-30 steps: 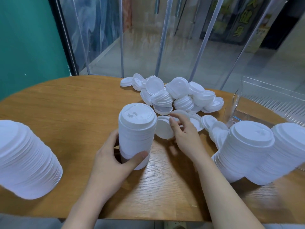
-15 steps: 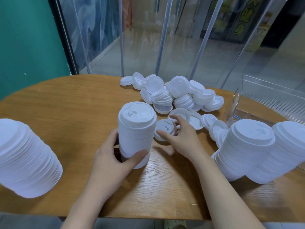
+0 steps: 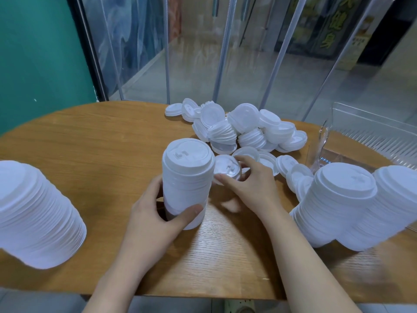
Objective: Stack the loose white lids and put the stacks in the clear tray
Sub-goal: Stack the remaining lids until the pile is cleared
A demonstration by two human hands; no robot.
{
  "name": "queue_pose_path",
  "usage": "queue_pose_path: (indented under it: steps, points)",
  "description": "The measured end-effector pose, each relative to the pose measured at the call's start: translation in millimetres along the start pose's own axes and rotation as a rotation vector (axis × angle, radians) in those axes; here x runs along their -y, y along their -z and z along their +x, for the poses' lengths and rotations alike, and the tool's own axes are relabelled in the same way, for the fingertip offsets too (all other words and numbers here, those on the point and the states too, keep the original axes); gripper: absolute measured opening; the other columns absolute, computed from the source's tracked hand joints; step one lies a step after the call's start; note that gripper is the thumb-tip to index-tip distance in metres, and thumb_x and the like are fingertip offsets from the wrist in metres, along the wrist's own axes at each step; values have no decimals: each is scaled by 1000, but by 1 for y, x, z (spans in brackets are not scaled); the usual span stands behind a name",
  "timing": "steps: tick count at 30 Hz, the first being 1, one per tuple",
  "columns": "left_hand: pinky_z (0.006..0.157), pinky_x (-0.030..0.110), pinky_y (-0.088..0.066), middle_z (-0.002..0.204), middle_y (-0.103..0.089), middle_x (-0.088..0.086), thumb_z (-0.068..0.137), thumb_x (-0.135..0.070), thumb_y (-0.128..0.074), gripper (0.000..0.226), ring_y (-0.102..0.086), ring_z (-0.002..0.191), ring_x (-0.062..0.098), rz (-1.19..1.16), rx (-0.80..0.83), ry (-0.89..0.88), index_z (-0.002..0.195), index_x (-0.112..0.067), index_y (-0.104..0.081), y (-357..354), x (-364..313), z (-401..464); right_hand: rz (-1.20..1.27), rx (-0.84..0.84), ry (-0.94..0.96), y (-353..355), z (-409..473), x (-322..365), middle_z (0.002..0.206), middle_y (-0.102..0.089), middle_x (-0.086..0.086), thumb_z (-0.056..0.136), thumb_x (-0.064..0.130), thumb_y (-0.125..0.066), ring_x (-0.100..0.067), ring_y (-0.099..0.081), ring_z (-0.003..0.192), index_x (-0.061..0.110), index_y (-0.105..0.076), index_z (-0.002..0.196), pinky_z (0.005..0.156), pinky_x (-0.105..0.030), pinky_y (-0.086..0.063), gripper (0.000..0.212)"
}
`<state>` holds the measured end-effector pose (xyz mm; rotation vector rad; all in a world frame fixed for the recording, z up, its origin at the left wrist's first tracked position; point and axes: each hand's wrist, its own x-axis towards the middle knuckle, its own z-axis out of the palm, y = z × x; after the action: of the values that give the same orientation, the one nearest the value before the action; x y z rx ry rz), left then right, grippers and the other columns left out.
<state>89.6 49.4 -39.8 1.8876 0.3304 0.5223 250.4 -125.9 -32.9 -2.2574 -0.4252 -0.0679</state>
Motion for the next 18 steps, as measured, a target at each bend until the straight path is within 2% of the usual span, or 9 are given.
queue_pose_path:
  steps: [2, 5, 9, 13, 16, 18]
  points:
    - [79, 23, -53, 109, -70, -26, 64, -47, -89, 61, -67, 98, 0, 0, -1, -5, 117, -46, -60, 0, -1, 0, 135, -71, 25, 6, 0, 9, 104, -71, 17, 68, 63, -86, -1, -66, 86, 34, -71, 114, 77, -23, -52, 57]
    - [77, 18, -53, 108, -70, -25, 68, -37, -94, 61, -67, 99, 1, 5, -6, -11, 118, -44, -61, 0, -1, 1, 355, -172, 100, 22, -5, 40, 100, -75, 13, 73, 53, -87, -3, -69, 95, 28, -73, 108, 73, -17, -51, 46]
    - [77, 20, -53, 107, -71, -22, 70, -35, -93, 58, -68, 99, 4, 4, -1, -22, 116, -47, -60, 0, 0, 1, 581, -95, 268, 39, -19, 89, 99, -77, 6, 83, 41, -80, -10, -72, 95, 20, -74, 109, 73, -18, -52, 33]
    - [78, 23, -55, 108, -71, -22, 71, -36, -92, 58, -69, 98, 3, 0, -1, -35, 117, -47, -59, 1, 0, 2, 504, 15, 316, 36, -29, 109, 97, -76, 13, 80, 51, -79, -6, -71, 93, 28, -75, 106, 75, -23, -53, 34]
    - [76, 21, -55, 107, -73, -19, 72, -31, -91, 56, -71, 95, 6, -18, 1, -46, 118, -41, -61, 1, 0, 1, 416, 65, 306, 30, -30, 109, 101, -77, 15, 79, 53, -80, -7, -71, 104, 28, -75, 107, 91, -34, -56, 38]
    - [75, 23, -56, 106, -73, -18, 73, -29, -91, 56, -71, 95, 7, -28, 0, -46, 118, -41, -61, 1, 0, 0, 360, 95, 295, 28, -30, 106, 102, -76, 18, 75, 58, -81, -4, -70, 106, 29, -75, 107, 96, -37, -55, 43]
